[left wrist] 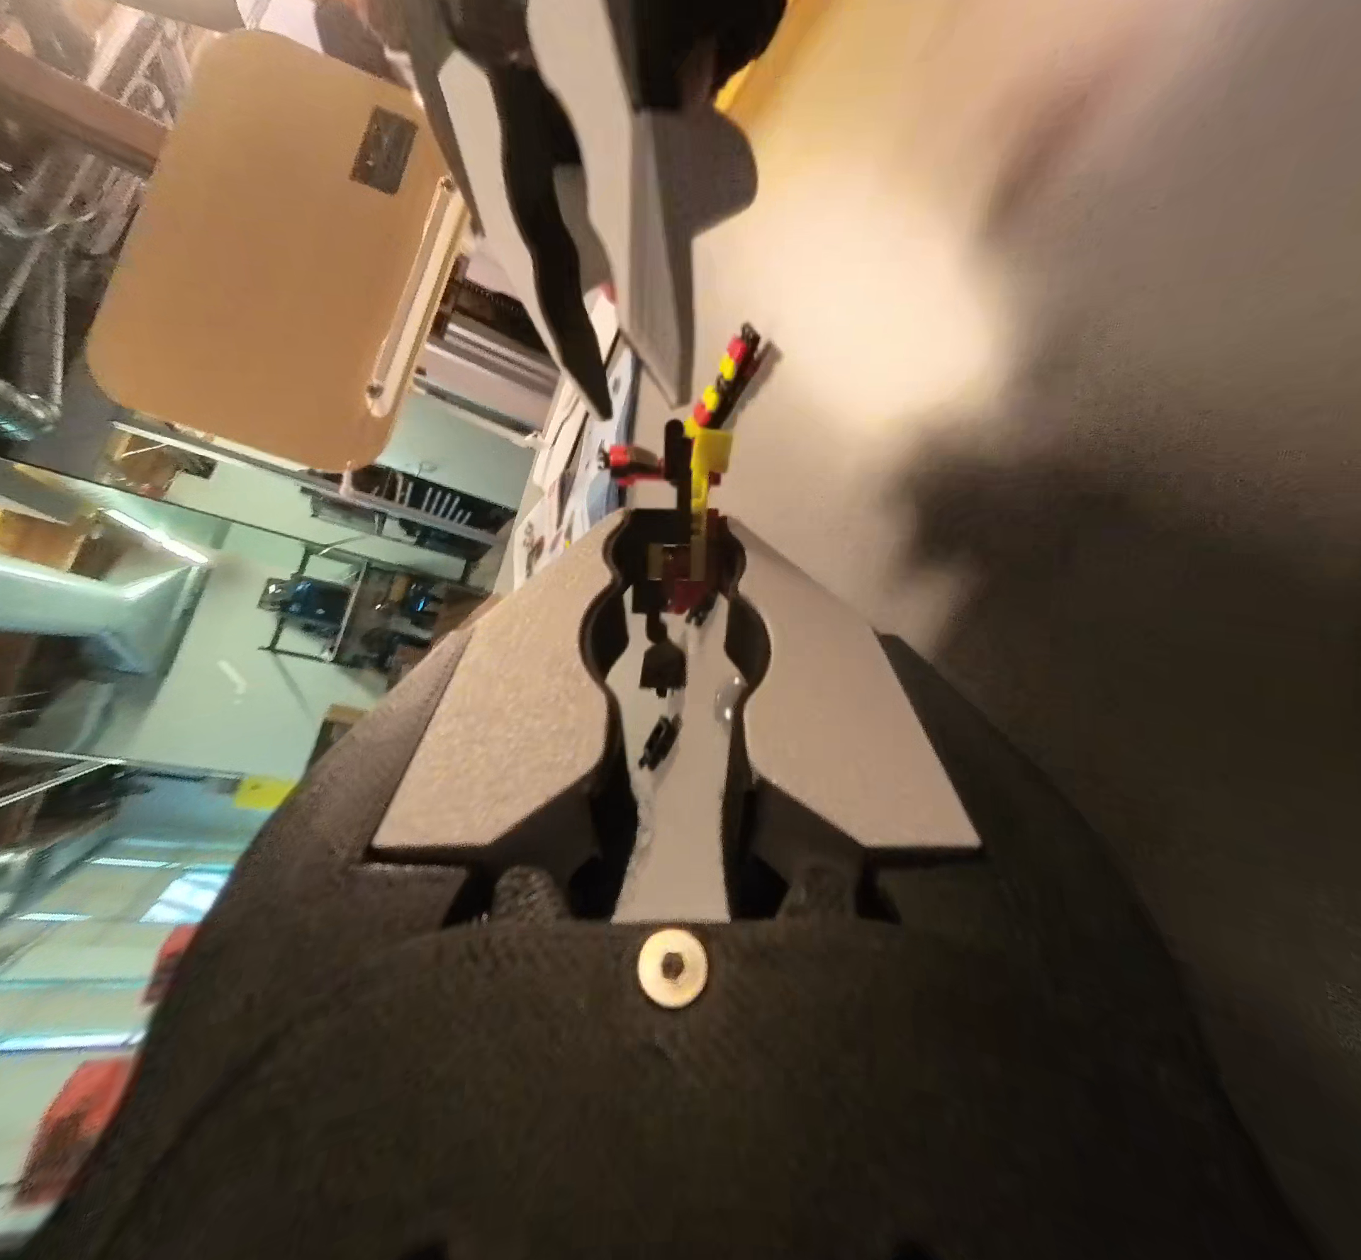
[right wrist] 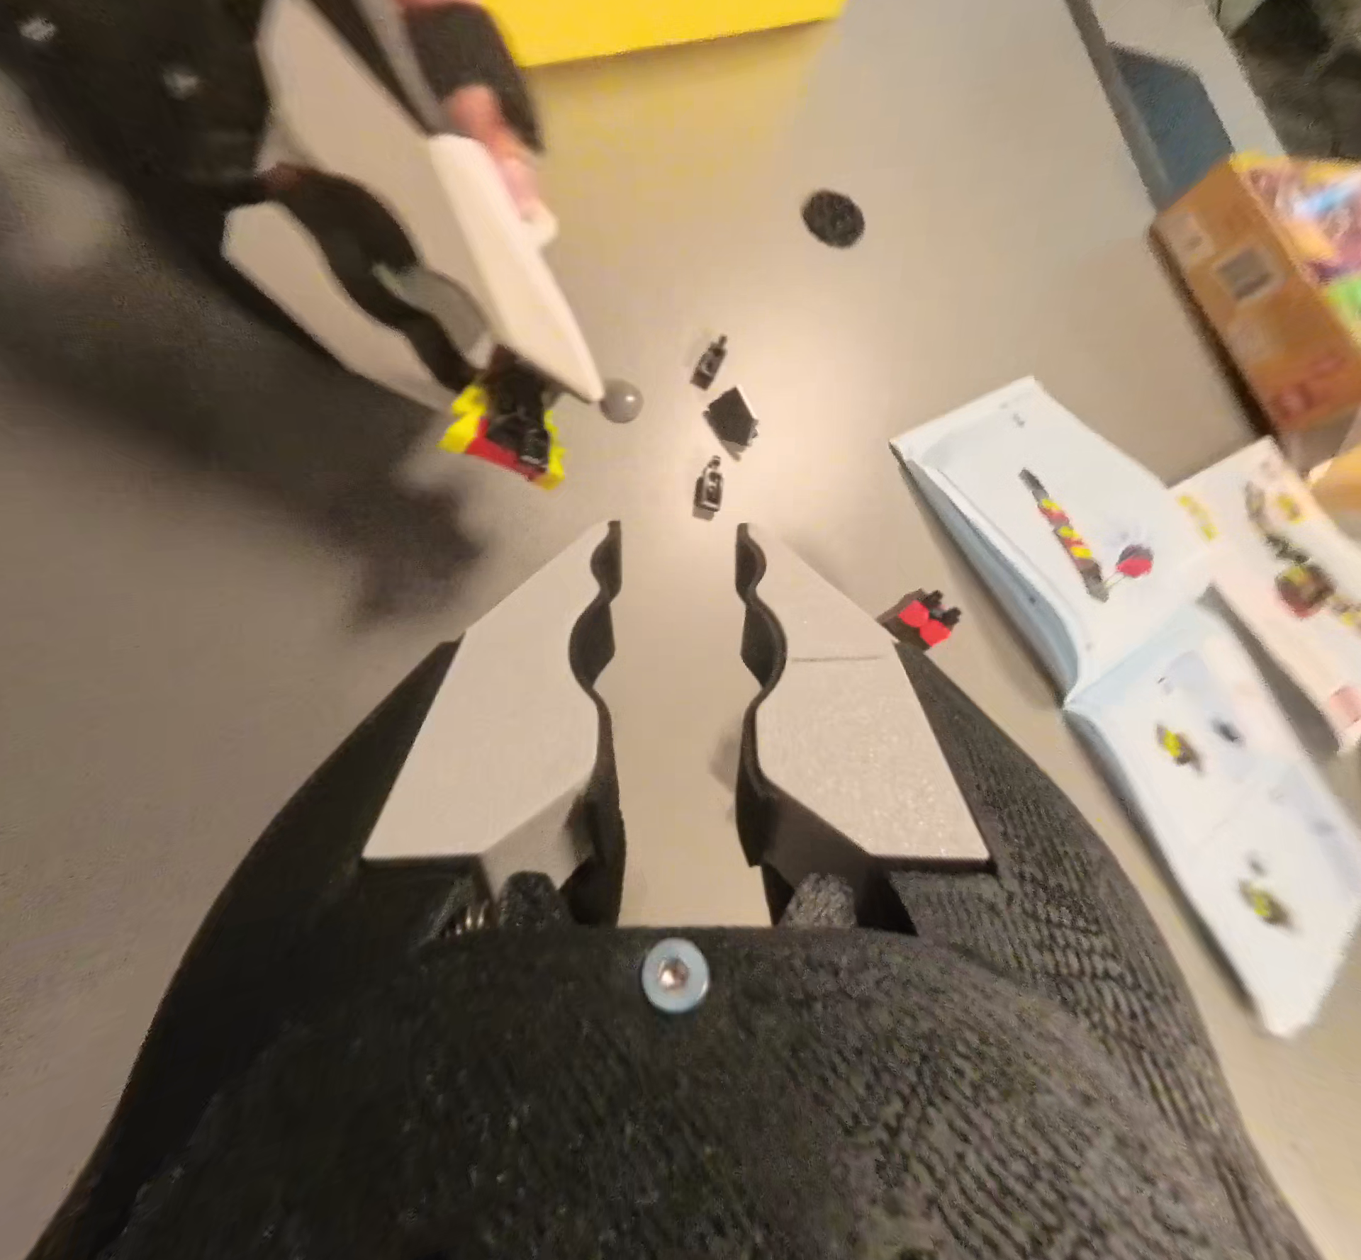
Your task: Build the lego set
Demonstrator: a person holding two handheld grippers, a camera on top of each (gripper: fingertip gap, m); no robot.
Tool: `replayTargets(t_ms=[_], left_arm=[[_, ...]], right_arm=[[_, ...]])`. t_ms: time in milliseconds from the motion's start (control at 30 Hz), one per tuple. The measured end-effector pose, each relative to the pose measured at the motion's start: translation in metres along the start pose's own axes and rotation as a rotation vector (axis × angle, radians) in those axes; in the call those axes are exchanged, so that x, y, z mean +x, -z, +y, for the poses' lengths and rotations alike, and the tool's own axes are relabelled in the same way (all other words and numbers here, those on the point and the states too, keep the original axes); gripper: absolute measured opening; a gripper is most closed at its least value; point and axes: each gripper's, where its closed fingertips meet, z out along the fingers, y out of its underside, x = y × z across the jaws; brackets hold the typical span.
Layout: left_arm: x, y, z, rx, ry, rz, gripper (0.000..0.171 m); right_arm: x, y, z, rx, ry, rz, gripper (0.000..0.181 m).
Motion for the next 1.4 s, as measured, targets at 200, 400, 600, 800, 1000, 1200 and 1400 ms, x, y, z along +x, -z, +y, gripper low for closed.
replayTargets(t_ms=[200,400,600,800,1000,1200,1400], left_arm=[[-0.001,0.01,0.026,-0.134,-0.075,-0.037,0.02],[0.003,0.024,0.04,-0.2,-0.15,-0.044,0.02],[0.004,0.023,0.042,-0.207,-0.147,-0.03,0.02],[0.004,0.023,0.043,-0.212,-0.148,-0.025,0.02],[0.008,0.021,0.041,-0.201,-0.16,-0.004,0.02],[0.009,0.021,0.044,-0.217,-0.209,-0.01,0.02],[0.011,0.02,0.043,-0.213,-0.228,-0.003,0.02]], right_arm=[[0.002,-0.051,-0.003,-0.017,-0.131,-0.051,0.018],[0.009,-0.066,0.007,-0.115,-0.121,-0.015,0.017],[0.016,-0.067,0.017,-0.173,-0.173,-0.007,0.017],[0.017,-0.068,0.019,-0.192,-0.159,0.002,0.017],[0.026,-0.082,-0.021,-0.137,-0.098,-0.044,0.014],[0.021,-0.107,-0.023,-0.281,-0.064,-0.192,0.015],[0.026,-0.096,-0.036,-0.252,-0.058,-0.208,0.016]])
